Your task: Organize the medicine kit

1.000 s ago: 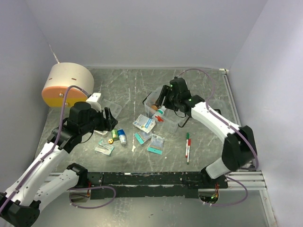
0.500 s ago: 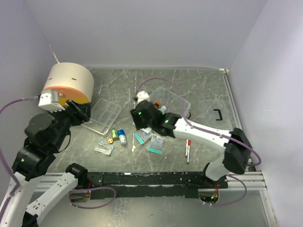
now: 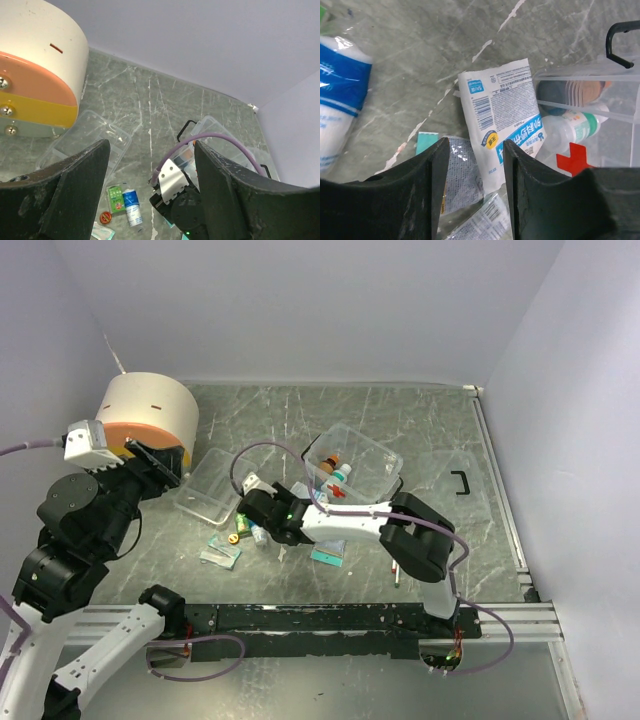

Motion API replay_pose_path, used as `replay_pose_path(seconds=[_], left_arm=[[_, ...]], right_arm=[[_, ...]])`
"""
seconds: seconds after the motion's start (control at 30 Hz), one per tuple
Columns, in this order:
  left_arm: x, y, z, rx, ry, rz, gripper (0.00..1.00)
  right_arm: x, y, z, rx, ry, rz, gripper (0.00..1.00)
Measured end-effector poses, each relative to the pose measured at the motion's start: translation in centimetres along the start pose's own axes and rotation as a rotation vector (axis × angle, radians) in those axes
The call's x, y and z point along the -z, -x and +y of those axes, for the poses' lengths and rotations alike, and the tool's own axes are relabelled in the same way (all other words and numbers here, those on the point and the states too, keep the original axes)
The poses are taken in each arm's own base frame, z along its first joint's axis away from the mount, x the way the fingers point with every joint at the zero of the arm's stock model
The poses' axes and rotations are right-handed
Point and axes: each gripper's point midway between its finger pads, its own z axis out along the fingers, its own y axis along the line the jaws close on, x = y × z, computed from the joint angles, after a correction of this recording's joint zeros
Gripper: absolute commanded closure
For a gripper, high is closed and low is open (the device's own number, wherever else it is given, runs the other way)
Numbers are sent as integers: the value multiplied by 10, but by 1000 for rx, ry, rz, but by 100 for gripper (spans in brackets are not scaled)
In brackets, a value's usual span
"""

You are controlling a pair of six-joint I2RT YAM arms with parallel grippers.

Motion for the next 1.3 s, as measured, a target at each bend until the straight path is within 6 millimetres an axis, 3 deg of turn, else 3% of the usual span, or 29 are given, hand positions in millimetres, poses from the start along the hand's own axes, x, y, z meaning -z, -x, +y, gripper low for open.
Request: replay_pose_path(seconds=[0.3, 0.53, 0.67, 0.87, 1.03, 1.17, 1.3], left_arm=[[-6, -7, 1, -4, 15, 26, 21], [-10, -12, 2, -12, 25, 45, 22], [-14, -17, 2, -18, 31, 60, 22], [-15, -19, 3, -23, 37, 70, 22], [-14, -20, 4, -25, 39, 73, 22], [-14, -19, 5, -25, 44, 69, 23], [-11, -22, 11, -26, 63, 62, 23]], right_arm=[[-13, -8, -7, 92, -90, 41, 52], [-30, -24, 3, 156, -95, 84, 55], [-36, -18, 2, 158, -109, 76, 58], [-42, -17, -3, 153, -118, 75, 76], [-45, -18, -4, 149, -122, 82, 99], [-43, -11, -6, 92, -111, 66, 100], [-28, 5, -16, -24, -72, 29, 100]])
